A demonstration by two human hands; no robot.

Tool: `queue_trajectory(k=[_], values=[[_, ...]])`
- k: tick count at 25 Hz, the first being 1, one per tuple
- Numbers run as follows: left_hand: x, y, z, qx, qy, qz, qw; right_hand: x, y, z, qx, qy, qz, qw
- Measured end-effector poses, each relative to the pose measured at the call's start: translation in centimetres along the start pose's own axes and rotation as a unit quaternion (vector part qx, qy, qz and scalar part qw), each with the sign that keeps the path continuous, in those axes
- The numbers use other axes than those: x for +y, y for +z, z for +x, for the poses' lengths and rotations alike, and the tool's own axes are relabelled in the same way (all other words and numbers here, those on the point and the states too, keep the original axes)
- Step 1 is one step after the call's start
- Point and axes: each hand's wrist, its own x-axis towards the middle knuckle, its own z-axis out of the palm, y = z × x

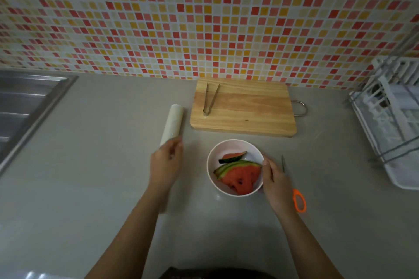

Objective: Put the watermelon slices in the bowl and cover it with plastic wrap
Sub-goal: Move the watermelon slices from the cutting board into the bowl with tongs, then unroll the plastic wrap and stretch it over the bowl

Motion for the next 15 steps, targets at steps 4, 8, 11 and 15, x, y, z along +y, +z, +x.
queue_trajectory(k=[4, 8, 11, 15], values=[[-4.9, -4.8, 4.2, 0.0, -0.156, 0.008, 0.988, -0.6, 0.1, -0.1, 0.014, -0.022, -0.002, 1.0], [-5.3, -4.0, 4.1, -0.123, -0.152, 0.021, 0.98, -0.8, 0.3, -0.1, -0.005, -0.013, 0.0, 1.0], [-4.6, -3.7, 4.5, -0.181, -0.153, 0.024, 0.971, -0.5, 0.3, -0.3, -0.014, 0.005, -0.007, 1.0], [-3.3, -3.0, 4.7, -0.214, -0.165, 0.056, 0.961, -0.7, 0.3, -0.2, -0.021, 0.007, -0.01, 1.0]])
